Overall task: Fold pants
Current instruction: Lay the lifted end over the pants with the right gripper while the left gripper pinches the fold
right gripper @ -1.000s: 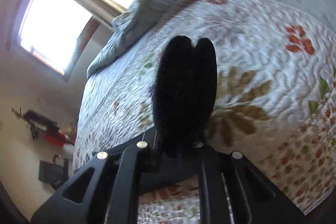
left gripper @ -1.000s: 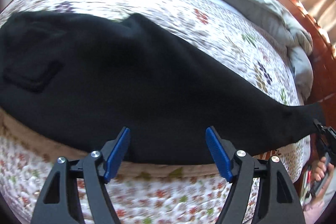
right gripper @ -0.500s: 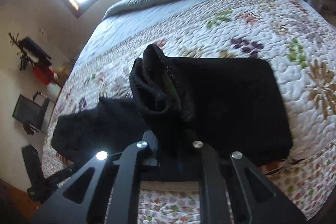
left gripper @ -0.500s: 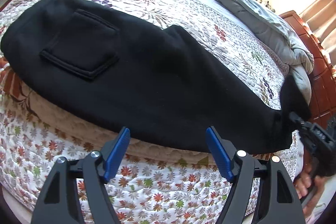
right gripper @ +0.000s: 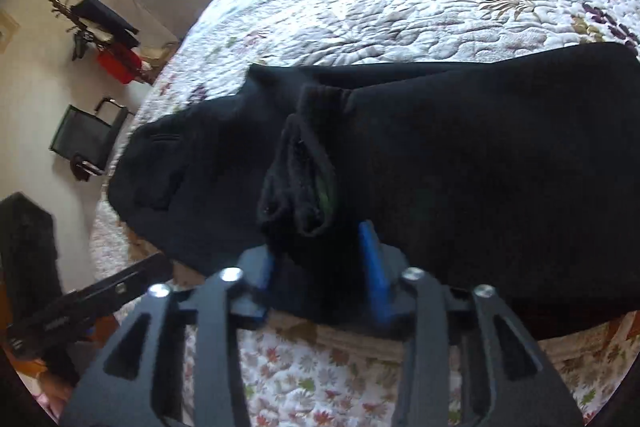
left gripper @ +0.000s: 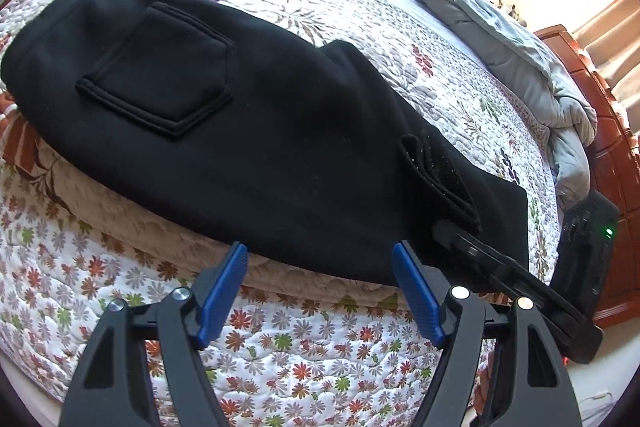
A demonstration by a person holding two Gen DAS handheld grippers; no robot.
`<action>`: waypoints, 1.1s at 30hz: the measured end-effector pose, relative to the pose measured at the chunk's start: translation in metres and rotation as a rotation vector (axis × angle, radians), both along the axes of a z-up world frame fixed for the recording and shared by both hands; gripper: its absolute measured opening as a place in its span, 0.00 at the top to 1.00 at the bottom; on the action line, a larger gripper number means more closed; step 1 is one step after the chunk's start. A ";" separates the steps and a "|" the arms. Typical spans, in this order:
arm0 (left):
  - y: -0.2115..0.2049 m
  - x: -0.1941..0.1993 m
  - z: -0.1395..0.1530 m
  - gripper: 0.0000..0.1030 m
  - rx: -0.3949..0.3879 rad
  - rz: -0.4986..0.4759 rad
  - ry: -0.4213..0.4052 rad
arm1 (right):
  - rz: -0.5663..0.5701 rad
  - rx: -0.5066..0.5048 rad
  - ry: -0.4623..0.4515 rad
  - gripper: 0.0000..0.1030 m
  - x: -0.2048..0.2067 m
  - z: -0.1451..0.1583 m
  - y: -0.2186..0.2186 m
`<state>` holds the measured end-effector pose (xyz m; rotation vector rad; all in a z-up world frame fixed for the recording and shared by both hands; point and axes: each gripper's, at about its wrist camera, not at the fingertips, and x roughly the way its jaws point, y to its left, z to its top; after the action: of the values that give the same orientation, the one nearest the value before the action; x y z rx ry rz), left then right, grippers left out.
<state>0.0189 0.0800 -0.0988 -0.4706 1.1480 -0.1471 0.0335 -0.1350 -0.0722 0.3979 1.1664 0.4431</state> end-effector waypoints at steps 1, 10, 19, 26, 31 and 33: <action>-0.002 0.001 -0.001 0.27 -0.006 -0.005 0.004 | 0.000 0.033 0.001 0.35 -0.004 0.004 -0.006; -0.051 0.025 -0.012 0.27 -0.090 -0.087 0.067 | -0.181 0.031 -0.045 0.36 -0.030 0.040 -0.100; -0.095 0.057 -0.029 0.34 -0.085 -0.107 0.098 | -0.282 0.044 -0.042 0.36 -0.046 0.035 -0.158; -0.083 0.054 -0.021 0.84 -0.073 -0.046 0.054 | -0.281 0.058 -0.054 0.36 -0.043 0.036 -0.158; -0.052 0.046 0.010 0.84 0.086 0.008 -0.075 | -0.265 0.088 -0.054 0.36 -0.040 0.033 -0.155; -0.036 0.053 -0.008 0.83 0.096 0.019 -0.010 | -0.262 0.072 -0.023 0.36 -0.035 0.022 -0.152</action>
<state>0.0715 0.0436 -0.1068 -0.3955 1.1353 -0.0770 -0.0012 -0.2872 -0.0507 0.5982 1.0612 0.2610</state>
